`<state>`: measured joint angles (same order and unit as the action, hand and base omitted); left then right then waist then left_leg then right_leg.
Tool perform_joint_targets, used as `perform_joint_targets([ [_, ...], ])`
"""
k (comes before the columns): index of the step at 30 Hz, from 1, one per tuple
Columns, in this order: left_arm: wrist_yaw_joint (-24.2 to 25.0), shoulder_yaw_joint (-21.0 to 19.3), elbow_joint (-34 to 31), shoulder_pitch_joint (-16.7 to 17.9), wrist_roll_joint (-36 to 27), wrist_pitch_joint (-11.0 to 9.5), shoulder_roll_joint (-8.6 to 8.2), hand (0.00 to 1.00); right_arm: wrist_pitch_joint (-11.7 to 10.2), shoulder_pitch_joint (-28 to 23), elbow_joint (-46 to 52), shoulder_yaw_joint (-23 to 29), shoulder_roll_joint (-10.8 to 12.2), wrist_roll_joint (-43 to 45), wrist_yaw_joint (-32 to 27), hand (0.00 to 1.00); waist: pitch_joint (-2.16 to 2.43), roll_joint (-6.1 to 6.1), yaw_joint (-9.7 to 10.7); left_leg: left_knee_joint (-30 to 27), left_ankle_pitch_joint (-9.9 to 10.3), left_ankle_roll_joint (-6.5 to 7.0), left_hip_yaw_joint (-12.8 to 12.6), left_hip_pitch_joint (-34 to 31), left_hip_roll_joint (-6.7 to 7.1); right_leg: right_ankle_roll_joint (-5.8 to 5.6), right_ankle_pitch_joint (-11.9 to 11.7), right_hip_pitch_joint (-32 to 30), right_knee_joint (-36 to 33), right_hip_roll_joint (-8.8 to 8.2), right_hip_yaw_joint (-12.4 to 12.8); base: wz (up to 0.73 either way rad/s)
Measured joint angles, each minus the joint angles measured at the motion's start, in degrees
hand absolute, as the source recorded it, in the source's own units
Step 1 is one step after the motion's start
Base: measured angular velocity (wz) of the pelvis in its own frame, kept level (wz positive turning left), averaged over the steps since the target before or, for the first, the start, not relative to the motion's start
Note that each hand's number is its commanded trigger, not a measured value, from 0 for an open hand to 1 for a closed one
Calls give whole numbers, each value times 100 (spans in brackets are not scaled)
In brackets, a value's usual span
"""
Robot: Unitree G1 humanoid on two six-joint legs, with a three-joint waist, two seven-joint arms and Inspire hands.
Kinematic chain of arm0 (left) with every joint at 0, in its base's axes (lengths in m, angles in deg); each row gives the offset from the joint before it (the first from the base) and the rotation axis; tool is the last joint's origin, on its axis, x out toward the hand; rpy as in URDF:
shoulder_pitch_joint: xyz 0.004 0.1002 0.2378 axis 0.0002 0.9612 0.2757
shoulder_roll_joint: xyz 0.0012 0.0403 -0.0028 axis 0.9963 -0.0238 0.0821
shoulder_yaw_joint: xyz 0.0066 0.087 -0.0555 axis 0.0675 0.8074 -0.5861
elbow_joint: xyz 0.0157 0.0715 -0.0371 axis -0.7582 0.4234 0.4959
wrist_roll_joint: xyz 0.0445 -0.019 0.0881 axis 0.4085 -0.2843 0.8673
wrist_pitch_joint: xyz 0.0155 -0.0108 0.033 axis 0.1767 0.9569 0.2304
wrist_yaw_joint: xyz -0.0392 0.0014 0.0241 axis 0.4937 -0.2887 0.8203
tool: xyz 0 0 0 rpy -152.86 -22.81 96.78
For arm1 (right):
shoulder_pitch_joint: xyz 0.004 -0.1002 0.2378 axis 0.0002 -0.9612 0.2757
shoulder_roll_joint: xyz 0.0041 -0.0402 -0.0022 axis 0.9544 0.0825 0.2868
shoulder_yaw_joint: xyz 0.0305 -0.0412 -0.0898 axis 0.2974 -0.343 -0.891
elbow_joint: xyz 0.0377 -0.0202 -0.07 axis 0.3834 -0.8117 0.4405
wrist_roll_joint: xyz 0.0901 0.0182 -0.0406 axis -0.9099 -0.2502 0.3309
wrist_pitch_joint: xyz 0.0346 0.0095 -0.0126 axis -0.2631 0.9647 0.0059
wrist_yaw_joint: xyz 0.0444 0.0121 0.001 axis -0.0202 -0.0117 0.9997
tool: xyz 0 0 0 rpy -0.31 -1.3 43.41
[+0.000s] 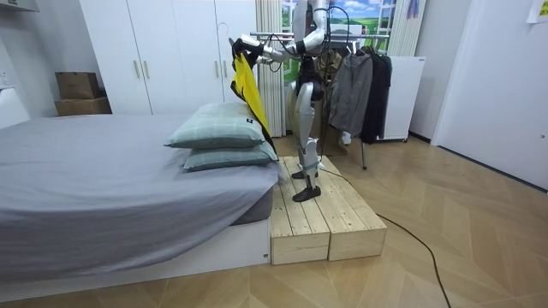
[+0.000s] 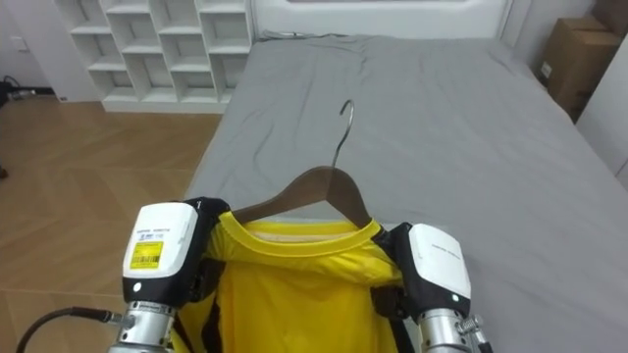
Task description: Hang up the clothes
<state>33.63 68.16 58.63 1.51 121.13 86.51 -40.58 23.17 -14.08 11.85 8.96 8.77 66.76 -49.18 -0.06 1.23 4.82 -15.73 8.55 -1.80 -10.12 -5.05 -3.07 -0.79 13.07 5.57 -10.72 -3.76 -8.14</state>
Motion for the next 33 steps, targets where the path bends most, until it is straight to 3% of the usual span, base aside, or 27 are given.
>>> perform_joint_targets([
  [2, 0, 0, 0, 0, 0, 0, 0, 64, -1, 0, 0, 0, 0, 0, 0, 100, -1, 2, 12, 0, 0, 0, 0, 1, 1, 0, 0, 0, 0, -1, 2, 0],
  [3, 0, 0, 0, 0, 0, 0, 0, 0, -1, 0, 0, 1, -1, 0, 0, 100, -1, 2, 14, 0, 0, 0, -1, 1, 1, -1, 0, -1, -1, -1, 3, 0],
  [8, -3, 5, -4, 0, -6, -4, -13, 0, -3, 0, 0, -1, 2, -19, 0, 100, -1, 3, 21, 0, 0, 0, 0, -3, 1, -1, 0, -3, -1, -1, 0, 0],
  [11, -3, 45, -56, 0, -20, -68, -181, 0, -4, 0, 0, -11, 49, -19, 4, 100, -6, 10, 5, 0, 0, 0, -1, -2, 8, -1, -1, -4, -2, -8, 3, 0],
  [18, -2, 141, -178, -1, -36, -189, -250, 0, -8, 0, -7, -7, 72, -30, 49, 100, -24, 51, 8, 4, 0, 1, -2, 4, 14, -1, -1, -4, -1, -11, 14, 0],
  [33, -36, 332, -163, 23, -373, -386, -193, 0, -64, -2, -386, 4, 89, -310, 16, 100, -56, 43, -30, 4, 30, 49, -287, -49, -20, -43, -35, -180, -103, -46, 248, -8],
])
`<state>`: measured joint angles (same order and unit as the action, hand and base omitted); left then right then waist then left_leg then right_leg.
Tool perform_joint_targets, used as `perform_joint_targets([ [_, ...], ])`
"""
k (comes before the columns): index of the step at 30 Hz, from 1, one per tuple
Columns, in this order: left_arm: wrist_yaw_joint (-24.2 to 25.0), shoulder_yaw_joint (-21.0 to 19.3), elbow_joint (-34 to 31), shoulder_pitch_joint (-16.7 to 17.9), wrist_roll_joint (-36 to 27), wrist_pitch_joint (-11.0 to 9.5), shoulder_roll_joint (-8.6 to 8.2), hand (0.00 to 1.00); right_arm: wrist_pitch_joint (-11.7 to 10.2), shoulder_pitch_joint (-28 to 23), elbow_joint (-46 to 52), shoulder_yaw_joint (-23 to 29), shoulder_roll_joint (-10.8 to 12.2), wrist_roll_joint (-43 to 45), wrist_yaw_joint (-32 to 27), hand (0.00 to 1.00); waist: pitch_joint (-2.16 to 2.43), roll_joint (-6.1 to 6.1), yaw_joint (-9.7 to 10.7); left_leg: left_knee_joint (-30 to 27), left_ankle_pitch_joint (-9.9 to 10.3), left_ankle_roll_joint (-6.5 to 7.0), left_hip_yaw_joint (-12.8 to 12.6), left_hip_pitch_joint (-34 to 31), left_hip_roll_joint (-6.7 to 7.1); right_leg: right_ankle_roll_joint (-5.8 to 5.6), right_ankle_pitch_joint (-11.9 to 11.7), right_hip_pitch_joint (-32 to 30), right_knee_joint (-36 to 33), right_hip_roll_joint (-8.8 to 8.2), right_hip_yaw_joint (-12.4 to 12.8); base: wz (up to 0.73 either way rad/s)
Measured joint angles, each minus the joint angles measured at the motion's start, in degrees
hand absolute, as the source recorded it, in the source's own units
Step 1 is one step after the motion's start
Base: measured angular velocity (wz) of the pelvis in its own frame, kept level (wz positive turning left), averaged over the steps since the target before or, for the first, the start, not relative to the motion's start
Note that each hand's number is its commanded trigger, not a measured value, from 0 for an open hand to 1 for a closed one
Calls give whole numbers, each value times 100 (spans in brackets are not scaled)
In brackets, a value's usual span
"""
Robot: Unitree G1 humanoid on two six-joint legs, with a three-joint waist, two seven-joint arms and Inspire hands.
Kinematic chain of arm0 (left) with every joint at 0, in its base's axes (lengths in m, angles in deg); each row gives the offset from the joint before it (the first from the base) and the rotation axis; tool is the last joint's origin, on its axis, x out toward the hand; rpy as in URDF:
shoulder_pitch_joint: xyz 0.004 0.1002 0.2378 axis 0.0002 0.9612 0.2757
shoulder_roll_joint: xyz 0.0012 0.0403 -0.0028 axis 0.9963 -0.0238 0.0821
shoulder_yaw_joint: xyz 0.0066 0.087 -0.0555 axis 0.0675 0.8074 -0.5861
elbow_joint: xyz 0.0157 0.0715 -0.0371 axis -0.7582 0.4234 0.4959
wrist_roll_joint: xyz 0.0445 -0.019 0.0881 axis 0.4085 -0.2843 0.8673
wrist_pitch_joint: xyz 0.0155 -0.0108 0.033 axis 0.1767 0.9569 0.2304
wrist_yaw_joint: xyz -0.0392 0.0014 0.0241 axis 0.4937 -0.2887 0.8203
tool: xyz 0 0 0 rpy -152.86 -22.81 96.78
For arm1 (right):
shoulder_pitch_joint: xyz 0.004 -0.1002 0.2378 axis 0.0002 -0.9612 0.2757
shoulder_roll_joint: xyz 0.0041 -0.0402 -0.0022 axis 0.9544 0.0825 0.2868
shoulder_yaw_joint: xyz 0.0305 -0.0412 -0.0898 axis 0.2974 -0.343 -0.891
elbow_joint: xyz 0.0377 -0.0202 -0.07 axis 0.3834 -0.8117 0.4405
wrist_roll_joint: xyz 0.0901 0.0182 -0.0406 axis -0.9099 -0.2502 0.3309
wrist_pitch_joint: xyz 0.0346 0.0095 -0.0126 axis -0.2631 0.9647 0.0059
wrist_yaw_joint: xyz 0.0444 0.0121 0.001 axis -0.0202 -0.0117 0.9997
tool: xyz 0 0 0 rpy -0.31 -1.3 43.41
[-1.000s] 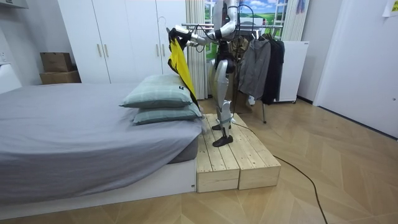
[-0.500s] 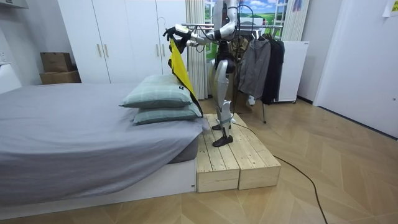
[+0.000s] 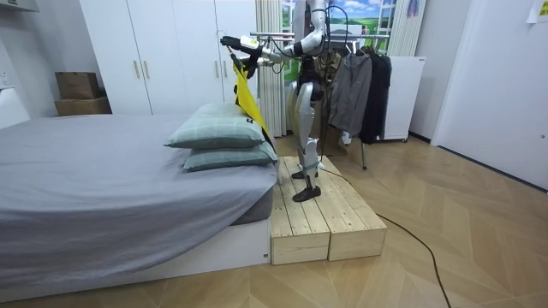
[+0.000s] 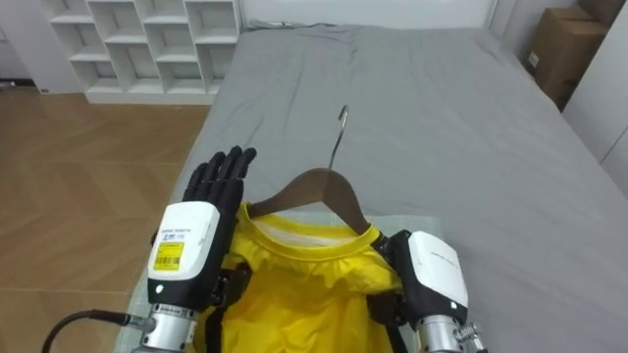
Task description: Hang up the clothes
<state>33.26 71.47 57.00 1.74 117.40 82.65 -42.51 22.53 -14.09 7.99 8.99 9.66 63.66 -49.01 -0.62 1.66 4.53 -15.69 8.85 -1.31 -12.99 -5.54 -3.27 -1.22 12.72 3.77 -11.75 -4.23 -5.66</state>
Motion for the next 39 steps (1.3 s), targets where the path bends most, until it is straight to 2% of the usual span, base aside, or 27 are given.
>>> perform_joint_targets([
  [4, 1, -2, 3, 2, 1, -78, 0, 0, 0, 0, -267, -1, 18, -26, 55, 100, -22, -63, 15, -4, 36, 58, -113, 31, 20, -47, -27, -7, 1, -44, 70, -11],
  [13, 2, -3, 6, 3, 5, -81, 26, 0, 0, 0, -339, -5, 26, -27, 86, 100, -23, -73, -12, -69, 68, 135, -114, 14, 68, -133, -76, -8, -6, -96, 94, 0],
  [20, -5, -7, 6, 32, 8, -81, 57, 0, 1, -1, -339, -9, 23, -16, 86, 100, -19, -61, -12, -66, 52, 161, -109, 19, 78, -137, -79, -9, -29, -102, 89, 0],
  [28, -32, -11, 18, 31, -1, -80, 90, 0, 2, -1, -340, -11, 21, -29, 76, 100, -13, 13, -15, -99, 49, 164, -103, 24, 76, -137, -79, -4, -47, -102, 91, 0],
  [39, -180, -17, 20, 33, -4, -81, 87, 0, 2, -5, -346, -11, 20, -13, -22, 100, -10, 12, -40, -93, 47, 167, -98, 44, 76, -138, -79, 5, -54, -98, 97, 0],
])
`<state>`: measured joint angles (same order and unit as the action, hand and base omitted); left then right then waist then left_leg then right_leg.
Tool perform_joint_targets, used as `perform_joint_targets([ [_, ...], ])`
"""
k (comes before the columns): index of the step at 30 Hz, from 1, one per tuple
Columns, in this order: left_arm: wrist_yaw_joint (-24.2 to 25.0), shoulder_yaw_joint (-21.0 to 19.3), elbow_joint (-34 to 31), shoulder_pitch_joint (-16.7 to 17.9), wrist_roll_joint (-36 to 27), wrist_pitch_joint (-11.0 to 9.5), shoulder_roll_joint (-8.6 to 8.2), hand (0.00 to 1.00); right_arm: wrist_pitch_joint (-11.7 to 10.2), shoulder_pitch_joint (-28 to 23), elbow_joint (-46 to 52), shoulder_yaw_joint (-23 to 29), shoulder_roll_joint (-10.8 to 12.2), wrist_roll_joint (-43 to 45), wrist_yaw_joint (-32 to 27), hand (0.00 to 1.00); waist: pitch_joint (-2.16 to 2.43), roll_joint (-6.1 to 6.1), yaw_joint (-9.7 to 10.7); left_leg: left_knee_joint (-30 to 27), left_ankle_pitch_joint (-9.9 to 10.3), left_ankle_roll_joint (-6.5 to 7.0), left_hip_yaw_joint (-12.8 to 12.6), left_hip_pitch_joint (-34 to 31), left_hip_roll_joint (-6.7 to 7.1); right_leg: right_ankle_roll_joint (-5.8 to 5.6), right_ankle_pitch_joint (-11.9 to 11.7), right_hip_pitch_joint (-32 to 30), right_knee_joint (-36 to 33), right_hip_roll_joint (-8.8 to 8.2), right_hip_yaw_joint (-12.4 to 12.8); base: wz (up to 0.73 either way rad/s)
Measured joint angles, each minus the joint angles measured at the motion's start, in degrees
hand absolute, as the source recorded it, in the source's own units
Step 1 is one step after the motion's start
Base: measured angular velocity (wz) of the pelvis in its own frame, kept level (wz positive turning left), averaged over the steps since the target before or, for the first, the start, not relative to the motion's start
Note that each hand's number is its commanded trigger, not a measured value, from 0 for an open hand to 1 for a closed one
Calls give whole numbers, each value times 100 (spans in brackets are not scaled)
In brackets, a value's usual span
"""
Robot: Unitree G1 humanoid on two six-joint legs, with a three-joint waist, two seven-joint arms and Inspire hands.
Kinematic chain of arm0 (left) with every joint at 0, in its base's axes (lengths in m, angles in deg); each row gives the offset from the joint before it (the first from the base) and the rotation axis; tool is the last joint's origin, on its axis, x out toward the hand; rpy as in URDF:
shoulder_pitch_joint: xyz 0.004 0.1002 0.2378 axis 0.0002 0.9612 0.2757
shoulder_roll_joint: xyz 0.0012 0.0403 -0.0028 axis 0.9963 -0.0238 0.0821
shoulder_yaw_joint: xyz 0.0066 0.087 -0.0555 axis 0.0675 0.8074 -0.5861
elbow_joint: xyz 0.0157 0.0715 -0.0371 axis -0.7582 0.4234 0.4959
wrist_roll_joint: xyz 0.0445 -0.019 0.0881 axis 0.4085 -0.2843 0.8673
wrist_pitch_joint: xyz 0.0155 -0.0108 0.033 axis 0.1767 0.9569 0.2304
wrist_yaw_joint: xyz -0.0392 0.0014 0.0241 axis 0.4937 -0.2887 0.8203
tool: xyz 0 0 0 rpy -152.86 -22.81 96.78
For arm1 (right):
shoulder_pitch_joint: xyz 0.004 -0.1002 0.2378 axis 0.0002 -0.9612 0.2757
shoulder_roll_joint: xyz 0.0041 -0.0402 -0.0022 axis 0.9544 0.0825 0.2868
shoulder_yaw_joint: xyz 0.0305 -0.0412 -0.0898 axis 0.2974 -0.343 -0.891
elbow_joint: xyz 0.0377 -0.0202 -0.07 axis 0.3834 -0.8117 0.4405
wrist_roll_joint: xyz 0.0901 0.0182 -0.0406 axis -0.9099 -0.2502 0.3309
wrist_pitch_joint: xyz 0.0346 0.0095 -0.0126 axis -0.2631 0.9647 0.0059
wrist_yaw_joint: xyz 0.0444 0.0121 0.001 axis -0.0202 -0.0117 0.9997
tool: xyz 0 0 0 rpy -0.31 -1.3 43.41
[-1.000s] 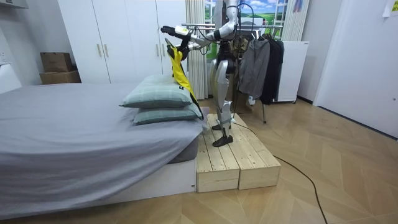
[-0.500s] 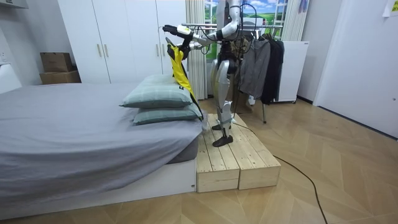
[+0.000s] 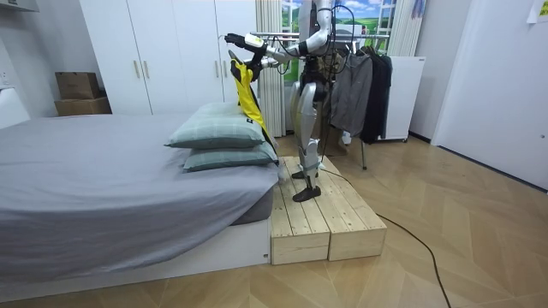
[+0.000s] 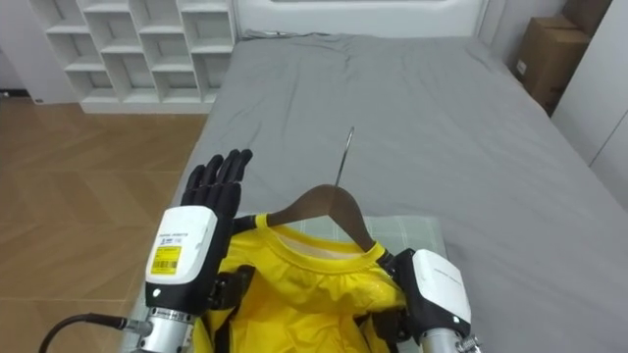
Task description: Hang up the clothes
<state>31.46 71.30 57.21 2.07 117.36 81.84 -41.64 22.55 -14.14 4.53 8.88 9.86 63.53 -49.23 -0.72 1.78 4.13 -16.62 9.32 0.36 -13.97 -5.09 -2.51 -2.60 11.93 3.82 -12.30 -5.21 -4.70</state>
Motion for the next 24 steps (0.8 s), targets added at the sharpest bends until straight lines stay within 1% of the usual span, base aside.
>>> perform_joint_targets([
  [3, -17, -1, 2, 3, -2, 0, -2, 0, 0, -1, -4, 1, 0, 1, -1, 100, 2, -4, 2, 1, 0, 0, 1, 2, 0, 0, 0, 2, 1, 1, -1, 0],
  [8, -25, -1, 94, 7, -1, 0, -13, 0, 0, -1, -5, 2, 0, 115, -1, 100, 17, -33, 10, -6, 0, 0, 5, 0, -6, 0, 0, 2, 1, 6, -1, 0],
  [11, -25, -1, 120, 11, -2, 0, -7, 0, 0, -3, -12, 2, -7, 120, -1, 100, 46, -83, 9, -7, 0, 0, 6, 4, -8, 0, 0, 10, 1, 7, -1, 0],
  [12, -25, -2, 120, 14, -2, 0, -6, 0, 0, -6, -13, 2, -7, 118, -1, 100, 49, -90, 8, -6, 0, 0, 6, 9, -9, 0, 0, 15, 1, 7, -1, 0],
  [15, -25, -1, 119, 26, -88, -5, -9, 0, 0, -9, -13, 2, -7, 120, -2, 100, 46, -109, 6, -5, 1, -1, 7, 17, -11, 0, 0, 18, 0, 8, -2, 0],
  [24, -23, -5, 119, 28, -116, -26, -12, 0, 0, -9, -12, 6, -5, 124, -26, 100, 43, -103, 0, -63, 3, -2, -3, -62, -41, 1, 0, -76, -46, 27, 20, 0],
])
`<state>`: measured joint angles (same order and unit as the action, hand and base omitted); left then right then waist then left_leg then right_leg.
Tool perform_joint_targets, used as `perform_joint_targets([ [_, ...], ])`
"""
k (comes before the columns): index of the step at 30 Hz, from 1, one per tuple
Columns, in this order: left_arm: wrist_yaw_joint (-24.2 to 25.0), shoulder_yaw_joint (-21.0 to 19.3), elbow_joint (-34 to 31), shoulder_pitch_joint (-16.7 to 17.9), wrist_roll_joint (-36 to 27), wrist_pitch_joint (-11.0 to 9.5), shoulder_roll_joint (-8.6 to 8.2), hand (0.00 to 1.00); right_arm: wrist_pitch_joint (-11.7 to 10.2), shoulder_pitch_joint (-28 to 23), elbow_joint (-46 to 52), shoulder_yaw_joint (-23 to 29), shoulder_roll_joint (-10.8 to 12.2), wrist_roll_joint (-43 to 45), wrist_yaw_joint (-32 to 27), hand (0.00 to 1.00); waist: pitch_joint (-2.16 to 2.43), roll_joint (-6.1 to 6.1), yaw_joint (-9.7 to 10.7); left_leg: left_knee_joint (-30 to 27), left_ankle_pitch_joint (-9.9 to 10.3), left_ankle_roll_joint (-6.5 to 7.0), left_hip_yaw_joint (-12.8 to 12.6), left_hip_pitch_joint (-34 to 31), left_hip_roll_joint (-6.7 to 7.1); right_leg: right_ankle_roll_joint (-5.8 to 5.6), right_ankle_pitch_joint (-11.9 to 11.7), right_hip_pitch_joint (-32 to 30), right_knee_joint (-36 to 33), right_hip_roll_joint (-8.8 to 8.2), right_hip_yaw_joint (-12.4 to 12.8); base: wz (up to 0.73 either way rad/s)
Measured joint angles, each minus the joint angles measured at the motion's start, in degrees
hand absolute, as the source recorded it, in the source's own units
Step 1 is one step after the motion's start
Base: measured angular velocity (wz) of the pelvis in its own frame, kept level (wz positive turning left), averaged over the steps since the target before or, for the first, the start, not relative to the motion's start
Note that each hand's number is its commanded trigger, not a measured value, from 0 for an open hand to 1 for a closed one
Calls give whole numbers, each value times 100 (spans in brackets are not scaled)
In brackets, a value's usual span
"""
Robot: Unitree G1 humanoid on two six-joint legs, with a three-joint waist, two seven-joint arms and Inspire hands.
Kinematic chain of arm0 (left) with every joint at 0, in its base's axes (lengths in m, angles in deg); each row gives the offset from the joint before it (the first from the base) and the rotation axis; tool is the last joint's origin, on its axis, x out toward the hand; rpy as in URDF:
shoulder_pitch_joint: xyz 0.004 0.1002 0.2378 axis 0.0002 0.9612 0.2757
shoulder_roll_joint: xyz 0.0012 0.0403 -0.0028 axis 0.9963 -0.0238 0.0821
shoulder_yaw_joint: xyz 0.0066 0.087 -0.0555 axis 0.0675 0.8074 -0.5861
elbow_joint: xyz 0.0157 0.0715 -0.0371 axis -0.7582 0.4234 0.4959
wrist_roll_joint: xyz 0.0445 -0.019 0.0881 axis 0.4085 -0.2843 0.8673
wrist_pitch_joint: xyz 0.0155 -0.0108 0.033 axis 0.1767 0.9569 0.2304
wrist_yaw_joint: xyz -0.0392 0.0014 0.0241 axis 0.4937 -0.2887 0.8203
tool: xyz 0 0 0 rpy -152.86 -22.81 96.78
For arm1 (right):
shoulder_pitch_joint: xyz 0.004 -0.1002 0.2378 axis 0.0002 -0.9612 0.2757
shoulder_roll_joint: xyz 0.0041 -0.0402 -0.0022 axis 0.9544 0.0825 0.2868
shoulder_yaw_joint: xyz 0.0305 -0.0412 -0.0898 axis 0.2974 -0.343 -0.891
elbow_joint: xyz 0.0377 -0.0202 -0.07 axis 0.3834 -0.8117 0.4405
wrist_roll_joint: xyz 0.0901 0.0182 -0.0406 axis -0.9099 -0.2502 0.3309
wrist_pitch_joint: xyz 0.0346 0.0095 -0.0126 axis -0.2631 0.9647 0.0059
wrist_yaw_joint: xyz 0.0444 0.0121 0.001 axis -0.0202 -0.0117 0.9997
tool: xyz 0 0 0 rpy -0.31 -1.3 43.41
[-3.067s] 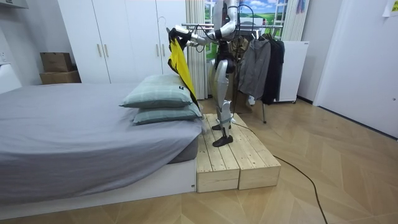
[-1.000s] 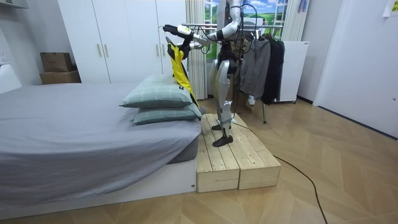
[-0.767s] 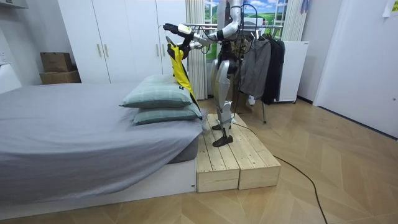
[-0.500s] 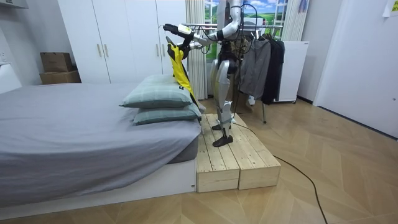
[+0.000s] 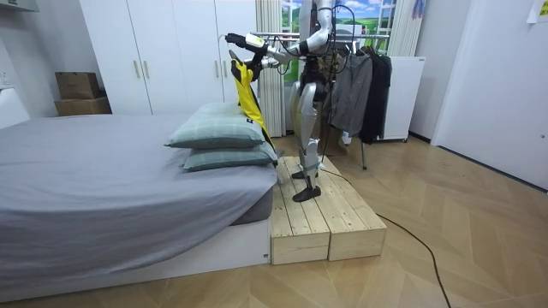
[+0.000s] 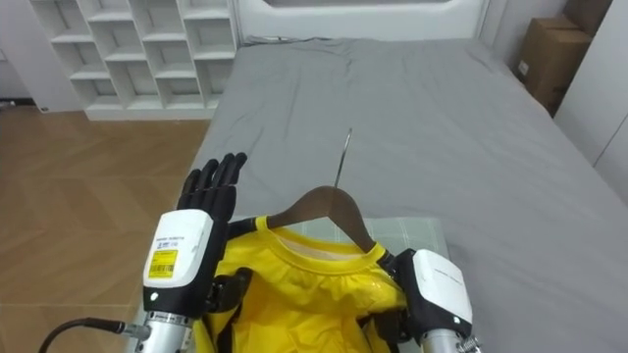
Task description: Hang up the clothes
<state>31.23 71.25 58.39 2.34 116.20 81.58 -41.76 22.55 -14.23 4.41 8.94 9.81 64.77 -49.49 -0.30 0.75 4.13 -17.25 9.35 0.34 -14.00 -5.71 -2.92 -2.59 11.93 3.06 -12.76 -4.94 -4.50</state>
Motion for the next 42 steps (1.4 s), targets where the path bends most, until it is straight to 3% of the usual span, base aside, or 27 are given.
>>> perform_joint_targets([
  [2, 0, 0, 0, 0, 7, -5, 2, 0, 0, -2, 0, -7, 4, 0, -59, 100, -9, 15, 9, -27, 1, 1, -6, -26, -10, 2, -1, -3, -9, 7, 9, 0],
  [4, 0, 1, 0, 1, 20, -11, 6, 0, 0, -8, 0, -7, 4, 15, -150, 100, -47, 75, 23, -42, 1, 0, -41, -31, -35, 9, -6, -27, -17, 20, 34, -9],
  [8, -2, 37, 116, 47, 71, -27, 6, 0, -11, -6, -39, -6, 3, 37, -292, 100, -93, 156, -47, -52, 22, 10, -298, -49, -105, 15, -11, -262, -138, 36, 251, -32],
  [11, -2, 61, 263, 55, 45, -30, 16, 0, -42, -9, -97, -16, 32, 51, -358, 100, -96, 160, -115, -384, 237, 12, -725, -191, -360, 19, -51, -600, -305, 151, 577, -80],
  [12, -2, 41, 325, 55, -16, -34, 17, 0, -69, -6, -119, -51, 38, 91, -376, 100, -95, 165, -184, -515, 331, -10, -987, -197, -508, 25, -109, -759, -393, 197, 547, -135],
  [13, -2, -7, 371, 54, -115, -36, 14, 0, -139, 5, -175, -60, 40, 197, -398, 100, -93, 173, -267, -632, 434, -32, -1294, -175, -669, 43, -190, -945, -477, 207, 372, -143],
  [14, -2, -39, 386, 55, -115, -35, 13, 0, -172, 11, -207, -60, 41, 206, -407, 100, -95, 175, -293, -687, 485, -41, -1449, -160, -750, 65, -232, -1043, -529, 198, 224, -150],
  [15, -18, -84, 408, 55, -115, -36, 38, 0, -209, 13, -253, -59, 51, 240, -408, 100, -98, 169, -301, -836, 586, -49, -1762, -137, -929, 126, -328, -1213, -605, 166, -194, -155],
  [17, -128, -169, 599, 40, -157, -40, 63, 0, -277, 14, -415, -57, 73, 343, -420, 100, -122, 123, -312, -1058, 825, -127, -2439, 62, -1288, 345, -524, -1407, -719, -69, -1399, -178],
  [19, -128, -232, 667, 5, -408, -41, 105, 0, -329, 12, -566, -53, 56, 398, -428, 100, -127, 129, -284, -1203, 978, -178, -2896, 200, -1420, 494, -560, -1574, -912, -262, -2038, -133],
  [21, -133, -234, 669, -81, -585, -42, 122, 0, -331, 8, -659, -50, -15, 396, -435, 100, -132, 142, -255, -1291, 1074, -208, -3280, 279, -1471, 580, -540, -1717, -1015, -329, -2195, -107],
  [22, -138, -224, 666, -121, -626, -51, 145, 0, -331, -3, -692, -52, -48, 385, -434, 100, -135, 137, -135, -1316, 1080, -215, -3395, 297, -1491, 586, -541, -1787, -1014, -292, -2102, -91],
  [26, -247, -242, 653, -171, -809, -62, 181, 0, -484, -6, -697, -40, -51, 429, -436, 100, -137, 148, 101, -1364, 1120, -317, -3686, 523, -1563, 629, -519, -1825, -1003, -48, -1771, -42],
  [27, -275, -252, 612, -173, -829, -67, 182, 0, -575, -3, -668, -33, -55, 506, -437, 100, -134, 138, 137, -1411, 1152, -383, -3819, 623, -1642, 643, -500, -1811, -984, 73, -1628, -53],
  [29, -346, -262, 565, -190, -820, -98, 198, 0, -668, -3, -603, -36, -45, 676, -436, 100, -117, 102, 194, -1528, 1204, -472, -3855, 708, -1779, 703, -452, -1786, -979, 207, -1575, -57],
  [30, -356, -262, 499, -195, -823, -98, 198, 0, -716, -2, -579, -36, -45, 693, -436, 100, -112, 89, 178, -1629, 1227, -517, -3804, 775, -1856, 744, -422, -1779, -987, 327, -1467, -79],
  [31, -388, -262, 455, -194, -825, -97, 195, 0, -741, 0, -546, -36, -42, 700, -436, 100, -113, 81, 130, -1806, 1183, -574, -3536, 786, -1923, 779, -405, -1767, -1010, 470, -1287, -92],
  [32, -394, -262, 446, -193, -825, -95, 189, 0, -750, 1, -531, -36, -44, 705, -436, 100, -114, 59, 105, -1949, 1165, -548, -3323, 782, -1972, 806, -398, -1743, -1013, 554, -1187, -113],
  [34, -410, -270, 440, -193, -786, -95, 132, 0, -751, 7, -467, -35, -53, 725, -443, 100, -106, -85, 50, -2388, 1083, -424, -2307, 751, -2002, 915, -381, -1603, -1074, 866, -685, -131],
  [35, -419, -280, 441, -193, -745, -98, 131, 0, -752, 8, -444, -35, -48, 742, -457, 100, -101, -103, 31, -2459, 1031, -382, -2108, 741, -1968, 934, -376, -1602, -1120, 923, -552, -132],
  [37, -457, -279, 446, -184, -641, -148, 121, 0, -763, 10, -404, -39, -50, 807, -510, 100, -99, -81, 63, -2617, 695, -323, -1444, 684, -1666, 966, -348, -1611, -1213, 1053, 81, -127],
  [38, -459, -257, 445, -185, -649, -176, 91, 0, -739, 13, -362, -30, -52, 810, -509, 100, -120, -34, 76, -2536, 722, -315, -932, 561, -1359, 944, -334, -1626, -1211, 1079, 459, -107],
  [39, -466, -247, 445, -184, -650, -180, 70, 0, -715, 12, -318, -31, -52, 802, -504, 100, -133, -5, 66, -2478, 766, -278, -744, 483, -1191, 932, -342, -1634, -1198, 1082, 624, -122],
  [40, -482, -211, 449, -179, -664, -178, 38, 0, -685, 12, -198, -47, -67, 795, -488, 100, -134, 19, 25, -2362, 814, -327, -480, 279, -945, 898, -372, -1652, -1170, 1126, 955, -133],
  [41, -518, -210, 450, -180, -666, -178, 2, 0, -685, 13, -96, -46, -84, 798, -491, 100, -131, 19, 37, -2171, 814, -328, -126, 61, -769, 874, -393, -1648, -1167, 1179, 1252, -136],
  [42, -575, -209, 451, -180, -665, -178, -10, 0, -685, 14, -55, -46, -94, 799, -491, 100, -129, 22, 37, -2055, 811, -333, 43, -32, -705, 858, -403, -1640, -1173, 1215, 1400, -135],
])
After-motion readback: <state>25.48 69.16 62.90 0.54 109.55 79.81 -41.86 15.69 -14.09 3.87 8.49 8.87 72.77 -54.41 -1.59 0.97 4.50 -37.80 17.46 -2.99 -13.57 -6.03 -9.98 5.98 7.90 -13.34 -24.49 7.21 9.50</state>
